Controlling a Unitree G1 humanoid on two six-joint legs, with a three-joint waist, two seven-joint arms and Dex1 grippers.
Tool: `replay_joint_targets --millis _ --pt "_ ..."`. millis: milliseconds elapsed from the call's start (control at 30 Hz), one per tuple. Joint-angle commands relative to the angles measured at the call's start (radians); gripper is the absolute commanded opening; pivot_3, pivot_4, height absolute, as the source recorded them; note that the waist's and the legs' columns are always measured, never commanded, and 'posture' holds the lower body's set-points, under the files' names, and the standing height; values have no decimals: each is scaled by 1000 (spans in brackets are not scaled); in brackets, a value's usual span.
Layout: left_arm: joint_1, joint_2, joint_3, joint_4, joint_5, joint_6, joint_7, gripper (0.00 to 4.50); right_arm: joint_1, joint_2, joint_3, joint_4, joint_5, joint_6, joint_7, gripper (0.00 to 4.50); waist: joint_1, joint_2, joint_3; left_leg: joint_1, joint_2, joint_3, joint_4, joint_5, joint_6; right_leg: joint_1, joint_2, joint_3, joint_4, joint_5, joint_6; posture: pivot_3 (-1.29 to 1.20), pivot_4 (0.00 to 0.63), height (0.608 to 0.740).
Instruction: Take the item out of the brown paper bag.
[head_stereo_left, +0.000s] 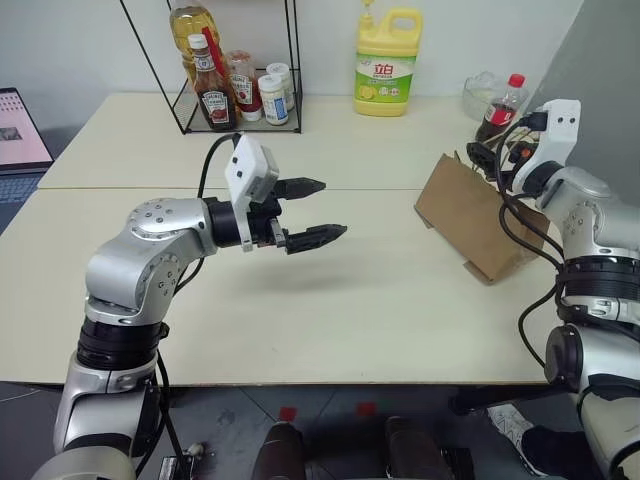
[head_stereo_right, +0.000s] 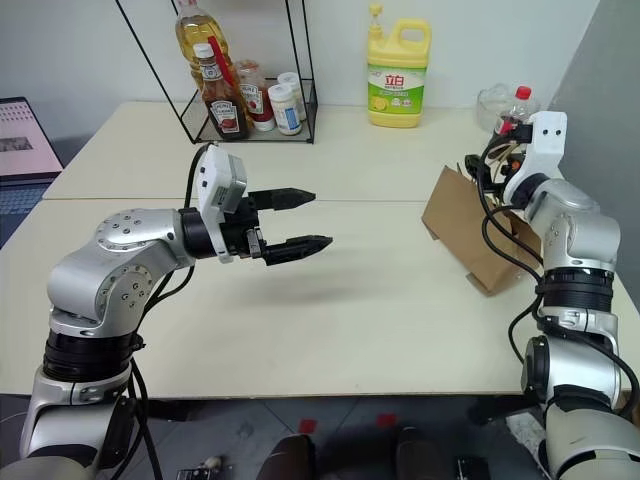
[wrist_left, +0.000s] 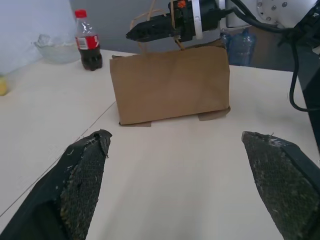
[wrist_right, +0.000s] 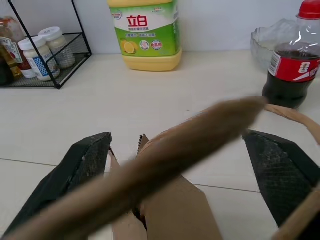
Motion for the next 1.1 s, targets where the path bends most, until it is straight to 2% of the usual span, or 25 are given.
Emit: replay_joint_targets --millis 33,200,267,367,567,867,1100 --pt "-1 15 31 -45 -23 5 9 4500 -35 -7 -16 10 16 -46 21 3163 0 0 0 0 0 0 0 0 0 0 0 0 0 0 0 0 150 740" --pt "7 21 34 -50 -24 4 12 4500 -39 -4 -18 18 23 -52 32 1391 -1 0 0 0 0 0 0 0 0 0 0 0 0 0 0 0 150 740" --pt "5 20 37 -51 -25 5 14 4500 -37 -1 -19 10 29 -50 35 953 -1 0 0 0 0 0 0 0 0 0 0 0 0 0 0 0 150 740" --pt "9 19 40 -55 -27 6 17 4500 -31 3 -19 -2 35 -45 38 598 -1 0 0 0 0 0 0 0 0 0 0 0 0 0 0 0 150 740" --pt "24 24 47 -63 -30 5 24 4500 -38 -1 -21 -12 64 -36 60 293 -2 0 0 0 0 0 0 0 -1 0 0 0 0 0 0 0 150 740" --pt "64 51 70 -75 -33 18 54 4500 -150 16 33 -14 101 -39 211 269 -14 2 3 0 0 0 0 0 -1 -1 0 0 1 0 0 0 150 740" --pt "109 74 104 -101 -42 36 89 4500 -262 77 84 110 79 -128 299 269 -17 3 4 -1 0 0 0 1 -1 -2 0 0 2 0 0 0 150 740"
